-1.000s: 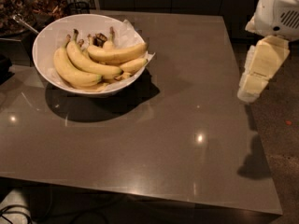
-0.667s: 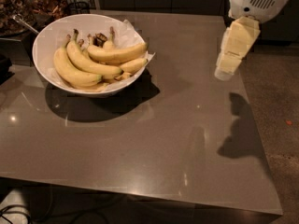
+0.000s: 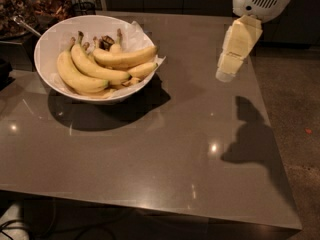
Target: Pick banana from white bowl
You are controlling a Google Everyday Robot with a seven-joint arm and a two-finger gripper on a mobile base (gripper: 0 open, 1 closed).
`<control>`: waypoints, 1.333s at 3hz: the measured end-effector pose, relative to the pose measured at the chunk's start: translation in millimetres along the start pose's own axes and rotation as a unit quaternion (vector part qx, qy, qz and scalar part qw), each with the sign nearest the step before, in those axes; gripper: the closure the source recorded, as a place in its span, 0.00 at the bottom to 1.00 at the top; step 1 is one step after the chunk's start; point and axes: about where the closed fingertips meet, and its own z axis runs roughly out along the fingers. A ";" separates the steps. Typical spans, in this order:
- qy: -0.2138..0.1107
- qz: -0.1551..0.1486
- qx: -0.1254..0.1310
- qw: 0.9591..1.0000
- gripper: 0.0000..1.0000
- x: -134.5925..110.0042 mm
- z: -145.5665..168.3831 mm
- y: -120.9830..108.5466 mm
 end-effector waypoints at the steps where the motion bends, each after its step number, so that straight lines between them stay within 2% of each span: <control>1: 0.005 -0.020 -0.003 1.000 0.00 -30.5 6.8 6.0; 3: 0.021 -0.058 -0.007 0.998 0.00 -96.5 22.5 7.3; 4: 0.019 -0.074 -0.003 0.997 0.04 -124.1 26.1 1.5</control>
Offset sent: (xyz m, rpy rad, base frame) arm 0.0096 0.1012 -0.0076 -0.1191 0.0836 0.1222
